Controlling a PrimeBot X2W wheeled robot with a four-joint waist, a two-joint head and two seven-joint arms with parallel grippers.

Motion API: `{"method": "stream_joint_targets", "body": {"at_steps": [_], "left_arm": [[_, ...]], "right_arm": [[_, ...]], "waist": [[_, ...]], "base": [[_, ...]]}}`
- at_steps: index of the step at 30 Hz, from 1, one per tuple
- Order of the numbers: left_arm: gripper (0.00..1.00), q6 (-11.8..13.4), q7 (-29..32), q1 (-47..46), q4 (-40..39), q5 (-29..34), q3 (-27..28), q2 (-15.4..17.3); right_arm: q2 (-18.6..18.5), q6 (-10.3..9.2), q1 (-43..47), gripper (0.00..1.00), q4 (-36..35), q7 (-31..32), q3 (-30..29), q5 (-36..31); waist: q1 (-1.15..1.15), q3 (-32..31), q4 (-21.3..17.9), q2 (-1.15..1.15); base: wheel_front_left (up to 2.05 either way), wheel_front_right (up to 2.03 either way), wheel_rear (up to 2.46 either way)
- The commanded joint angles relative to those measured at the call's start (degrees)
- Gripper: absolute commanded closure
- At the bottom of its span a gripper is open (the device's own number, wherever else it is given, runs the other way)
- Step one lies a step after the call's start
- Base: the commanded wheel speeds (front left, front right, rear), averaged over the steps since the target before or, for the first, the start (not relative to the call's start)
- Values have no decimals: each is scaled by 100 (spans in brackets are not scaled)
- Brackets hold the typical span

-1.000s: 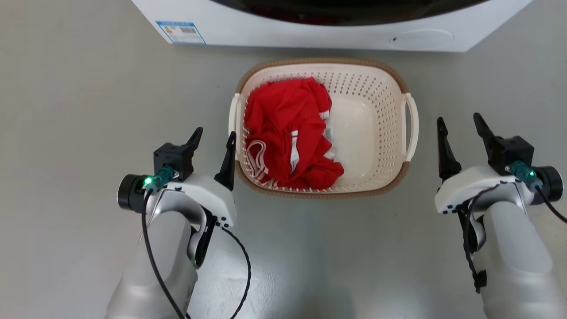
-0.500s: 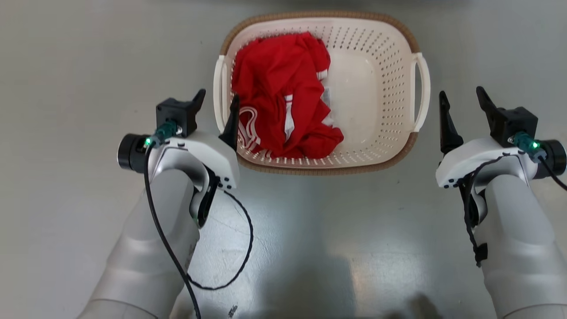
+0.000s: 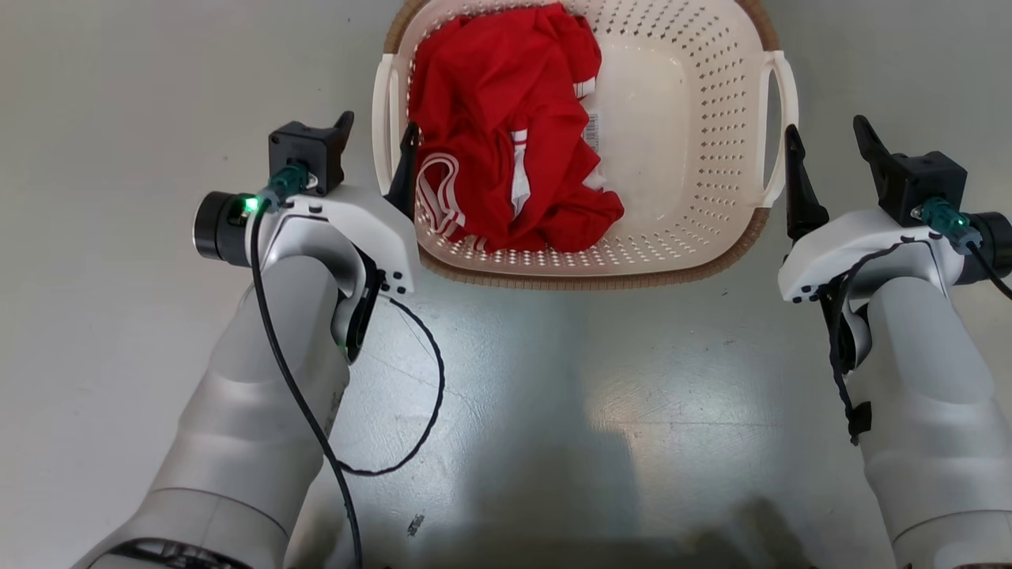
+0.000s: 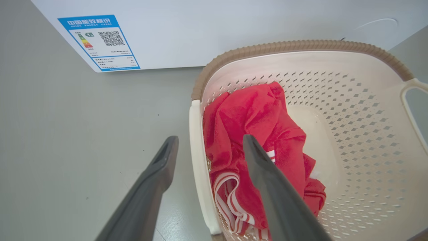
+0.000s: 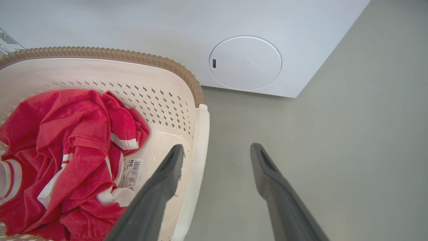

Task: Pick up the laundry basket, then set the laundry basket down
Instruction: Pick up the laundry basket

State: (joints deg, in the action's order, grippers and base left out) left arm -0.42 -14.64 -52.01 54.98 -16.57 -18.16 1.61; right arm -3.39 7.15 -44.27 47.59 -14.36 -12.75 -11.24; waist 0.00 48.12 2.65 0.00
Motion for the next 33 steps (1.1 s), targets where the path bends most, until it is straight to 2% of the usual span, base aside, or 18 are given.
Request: {"method": "stream_joint_targets", "body": {"at_steps": [1, 20, 33], "left_arm": [[0, 46, -36, -20, -5, 41, 131, 127], [0, -3, -36, -417, 335, -21, 44, 127], [0, -80, -25, -936, 1148, -406, -334, 127]], "right_arm": [[51, 34, 66, 0, -27, -63, 129, -8], [51, 34, -161, 0, 19, -63, 308, 46], [51, 34, -706, 0, 697, -63, 290, 225]], "waist": [[0, 34, -3, 0], [0, 488, 29, 0], [0, 637, -7, 0]], "base": [[0, 0, 0], [0, 0, 0], [0, 0, 0]]}}
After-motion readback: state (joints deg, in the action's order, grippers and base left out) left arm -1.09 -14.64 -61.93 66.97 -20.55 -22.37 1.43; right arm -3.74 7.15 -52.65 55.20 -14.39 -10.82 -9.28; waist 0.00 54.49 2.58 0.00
